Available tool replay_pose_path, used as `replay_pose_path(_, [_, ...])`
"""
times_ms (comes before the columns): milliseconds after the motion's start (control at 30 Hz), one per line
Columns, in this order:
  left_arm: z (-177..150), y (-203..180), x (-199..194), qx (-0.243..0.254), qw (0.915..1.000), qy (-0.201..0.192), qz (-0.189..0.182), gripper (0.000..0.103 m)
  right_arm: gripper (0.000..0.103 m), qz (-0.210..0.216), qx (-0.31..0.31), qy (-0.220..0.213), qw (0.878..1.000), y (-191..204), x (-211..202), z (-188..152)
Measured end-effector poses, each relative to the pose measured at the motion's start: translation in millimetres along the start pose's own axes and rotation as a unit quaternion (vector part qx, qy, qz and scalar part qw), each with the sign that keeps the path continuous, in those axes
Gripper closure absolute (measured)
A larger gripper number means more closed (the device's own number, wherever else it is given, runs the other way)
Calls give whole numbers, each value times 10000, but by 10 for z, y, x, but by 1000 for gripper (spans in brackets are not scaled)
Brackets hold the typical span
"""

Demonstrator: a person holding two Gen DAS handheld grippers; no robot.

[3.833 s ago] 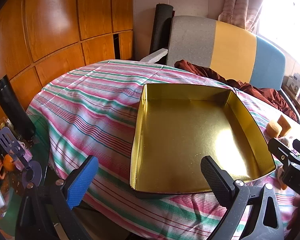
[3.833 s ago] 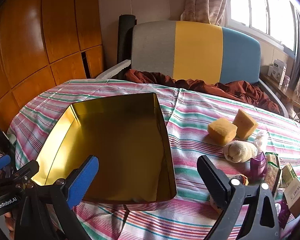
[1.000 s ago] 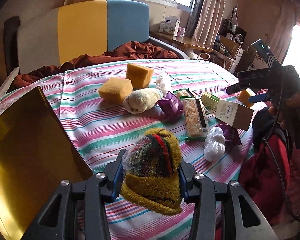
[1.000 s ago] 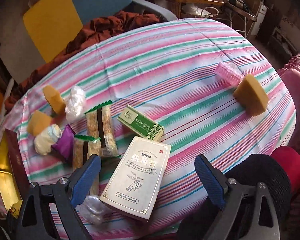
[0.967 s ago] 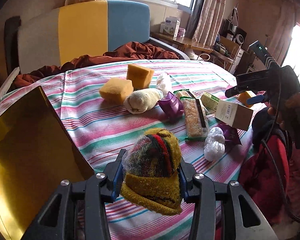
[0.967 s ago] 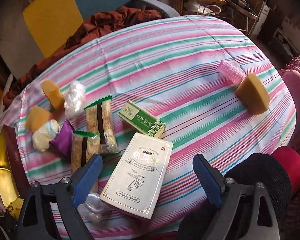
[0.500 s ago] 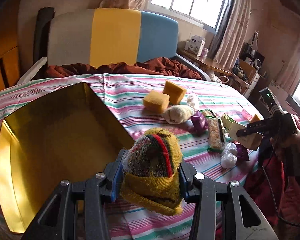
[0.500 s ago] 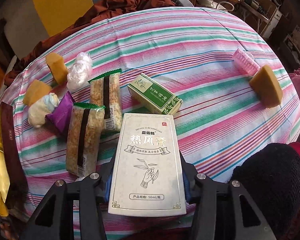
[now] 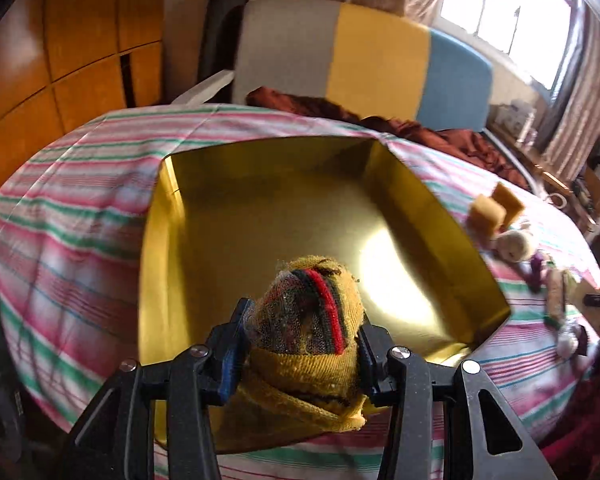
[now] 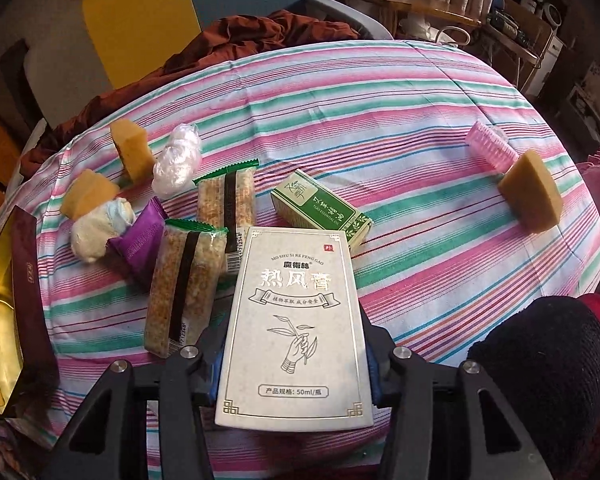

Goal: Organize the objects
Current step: 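Grasp the yellow hat with the left gripper and drop it in the tray, then grasp the white medicine box with the right gripper and place it in the tray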

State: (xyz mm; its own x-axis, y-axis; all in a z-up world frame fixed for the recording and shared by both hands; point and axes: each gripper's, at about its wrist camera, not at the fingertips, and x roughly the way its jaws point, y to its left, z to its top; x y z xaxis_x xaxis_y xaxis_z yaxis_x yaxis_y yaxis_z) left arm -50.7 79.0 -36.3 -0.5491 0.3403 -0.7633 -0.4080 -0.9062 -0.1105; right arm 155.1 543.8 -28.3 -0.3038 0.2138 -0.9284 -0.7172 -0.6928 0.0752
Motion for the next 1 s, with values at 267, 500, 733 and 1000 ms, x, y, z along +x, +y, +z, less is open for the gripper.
replay_pose_path(267, [-102, 164, 147, -76, 9991, 109, 401, 48, 52, 56, -24, -74, 10000, 10, -7, -9])
replay_pose_path(500, [-136, 192, 55, -127, 9991, -39, 394, 27, 52, 97, -14, -200, 9998, 2, -37, -8])
replay_pose_path(733, [-59, 289, -294, -344, 9973, -521, 385, 19, 52, 221, -148, -732, 9970, 158, -296, -40])
replay_pose_path(1000, [-12, 432, -515, -595, 9950, -701, 395, 15, 52, 1161, -1407, -1175, 9762, 1415, -679, -140])
